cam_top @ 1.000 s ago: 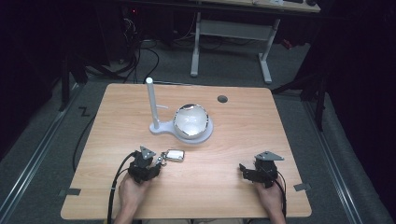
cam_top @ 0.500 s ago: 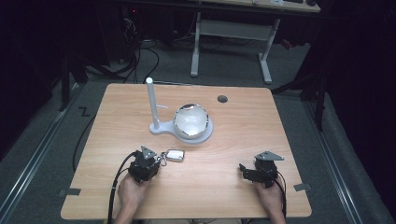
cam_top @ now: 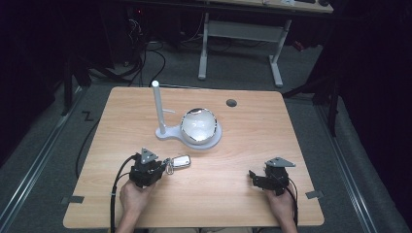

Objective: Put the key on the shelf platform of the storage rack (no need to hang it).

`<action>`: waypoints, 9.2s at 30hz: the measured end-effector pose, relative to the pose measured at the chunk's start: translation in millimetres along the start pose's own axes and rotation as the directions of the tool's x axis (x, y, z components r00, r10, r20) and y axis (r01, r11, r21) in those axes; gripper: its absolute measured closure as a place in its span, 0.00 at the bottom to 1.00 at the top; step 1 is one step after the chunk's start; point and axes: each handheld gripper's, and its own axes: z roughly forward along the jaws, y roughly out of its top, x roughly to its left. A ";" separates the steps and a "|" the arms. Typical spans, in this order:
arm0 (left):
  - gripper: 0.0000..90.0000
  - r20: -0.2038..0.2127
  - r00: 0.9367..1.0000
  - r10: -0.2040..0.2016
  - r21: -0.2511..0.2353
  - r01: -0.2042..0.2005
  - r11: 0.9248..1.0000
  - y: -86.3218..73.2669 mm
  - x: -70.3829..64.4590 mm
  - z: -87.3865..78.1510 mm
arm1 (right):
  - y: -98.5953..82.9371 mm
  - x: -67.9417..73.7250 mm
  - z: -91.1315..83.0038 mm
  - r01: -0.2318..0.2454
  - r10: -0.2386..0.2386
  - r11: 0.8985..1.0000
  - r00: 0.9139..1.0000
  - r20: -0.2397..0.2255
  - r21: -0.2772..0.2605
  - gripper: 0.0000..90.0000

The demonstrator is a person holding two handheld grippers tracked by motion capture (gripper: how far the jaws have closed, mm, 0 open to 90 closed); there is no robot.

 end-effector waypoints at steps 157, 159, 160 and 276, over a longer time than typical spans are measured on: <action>0.67 0.047 0.997 0.059 0.061 -0.062 0.996 -7.1 -131.2 111.6 | -0.1 0.1 0.1 0.003 -0.003 1.000 1.000 -0.001 -0.001 0.24; 0.66 0.062 0.995 0.079 0.051 -0.082 0.995 -8.6 -131.4 107.1 | -0.1 0.0 0.1 0.004 -0.004 1.000 1.000 -0.001 -0.001 0.24; 0.65 0.064 0.995 0.077 0.050 -0.080 0.996 -9.1 -132.0 104.9 | -0.1 0.1 0.1 0.003 -0.003 1.000 1.000 -0.002 -0.001 0.24; 0.56 0.173 0.982 -0.081 -0.096 0.098 0.991 71.9 -30.9 -49.4 | 0.1 0.3 0.0 0.005 -0.005 1.000 1.000 -0.002 0.000 0.24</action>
